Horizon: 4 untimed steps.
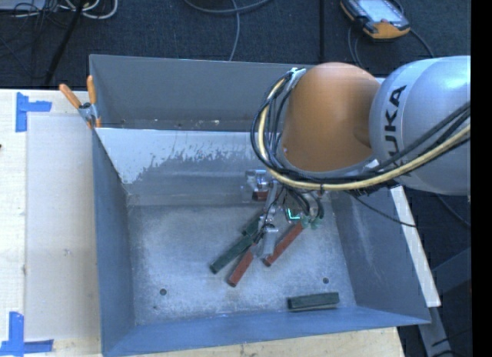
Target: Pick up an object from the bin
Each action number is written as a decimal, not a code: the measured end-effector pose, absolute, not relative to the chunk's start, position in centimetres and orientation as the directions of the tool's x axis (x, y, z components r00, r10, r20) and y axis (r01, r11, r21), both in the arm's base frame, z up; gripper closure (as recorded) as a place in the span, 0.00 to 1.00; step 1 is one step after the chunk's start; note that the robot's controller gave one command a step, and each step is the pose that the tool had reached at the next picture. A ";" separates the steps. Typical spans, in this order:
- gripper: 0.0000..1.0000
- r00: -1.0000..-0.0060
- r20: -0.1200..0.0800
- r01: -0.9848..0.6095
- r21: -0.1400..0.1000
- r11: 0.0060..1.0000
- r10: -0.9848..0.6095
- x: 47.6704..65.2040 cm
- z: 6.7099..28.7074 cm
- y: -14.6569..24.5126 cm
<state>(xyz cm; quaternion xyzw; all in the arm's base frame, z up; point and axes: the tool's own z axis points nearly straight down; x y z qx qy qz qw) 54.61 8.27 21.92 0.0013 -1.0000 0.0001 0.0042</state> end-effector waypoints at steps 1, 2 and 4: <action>0.00 -1.000 0.001 0.000 0.000 1.000 0.000 54.8 22.3 8.2; 0.00 -0.998 -0.004 -0.065 0.000 0.998 -0.065 53.7 17.3 7.7; 1.00 -0.867 0.002 -0.498 0.001 0.867 -0.498 53.5 7.6 2.0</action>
Offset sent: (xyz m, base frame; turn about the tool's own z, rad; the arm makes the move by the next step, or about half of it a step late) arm -0.0288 -0.0152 -0.1251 -0.1575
